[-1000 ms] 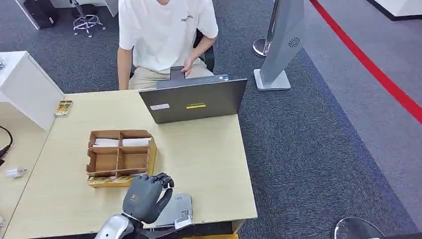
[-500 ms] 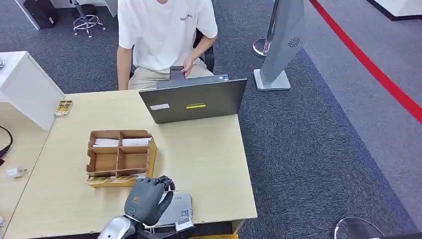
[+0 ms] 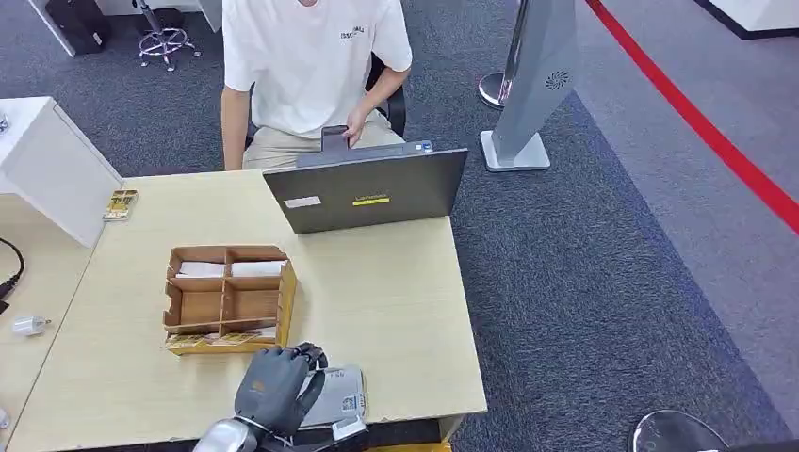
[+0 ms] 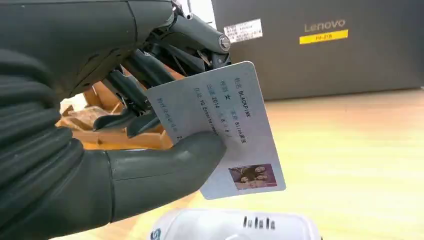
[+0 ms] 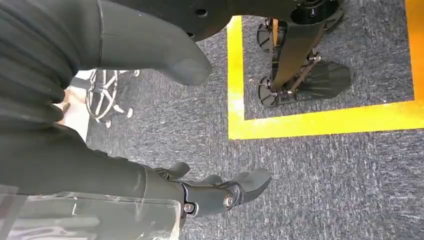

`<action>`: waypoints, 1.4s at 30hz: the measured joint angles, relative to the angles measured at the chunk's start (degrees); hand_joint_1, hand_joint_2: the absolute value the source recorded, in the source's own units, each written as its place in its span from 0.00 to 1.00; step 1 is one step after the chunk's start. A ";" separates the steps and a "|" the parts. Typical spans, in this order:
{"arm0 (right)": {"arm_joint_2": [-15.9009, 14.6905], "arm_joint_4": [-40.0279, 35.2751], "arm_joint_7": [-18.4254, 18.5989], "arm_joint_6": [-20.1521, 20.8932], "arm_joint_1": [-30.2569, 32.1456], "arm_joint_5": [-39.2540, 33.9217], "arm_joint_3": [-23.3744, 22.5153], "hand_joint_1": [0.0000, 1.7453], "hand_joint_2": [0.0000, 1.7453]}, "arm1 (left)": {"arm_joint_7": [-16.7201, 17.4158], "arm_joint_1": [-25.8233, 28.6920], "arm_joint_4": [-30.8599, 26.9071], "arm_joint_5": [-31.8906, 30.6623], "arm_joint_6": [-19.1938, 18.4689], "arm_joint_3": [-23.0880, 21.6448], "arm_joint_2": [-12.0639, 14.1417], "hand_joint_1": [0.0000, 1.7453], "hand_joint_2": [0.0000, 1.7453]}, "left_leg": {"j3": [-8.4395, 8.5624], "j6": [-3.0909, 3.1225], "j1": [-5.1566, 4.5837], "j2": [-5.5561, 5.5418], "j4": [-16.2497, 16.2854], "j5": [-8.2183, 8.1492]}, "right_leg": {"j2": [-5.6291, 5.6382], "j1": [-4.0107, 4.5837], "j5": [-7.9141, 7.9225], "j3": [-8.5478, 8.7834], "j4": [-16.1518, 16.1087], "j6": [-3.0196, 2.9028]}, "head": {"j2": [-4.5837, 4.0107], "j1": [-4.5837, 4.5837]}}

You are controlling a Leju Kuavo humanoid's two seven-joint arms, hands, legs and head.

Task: Pass the card to the sensor for recognition and then transmit it.

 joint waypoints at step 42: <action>0.00 0.57 -1.16 0.42 -0.76 -7.45 9.70 0.00 1.00 | 3.56 -7.35 1.25 -4.17 -1.86 -0.72 0.03 1.00 1.00 | 0.00 -0.02 0.00 -0.18 0.02 0.11 | -0.17 0.00 0.05 0.04 0.01 0.00 | 0.00 0.00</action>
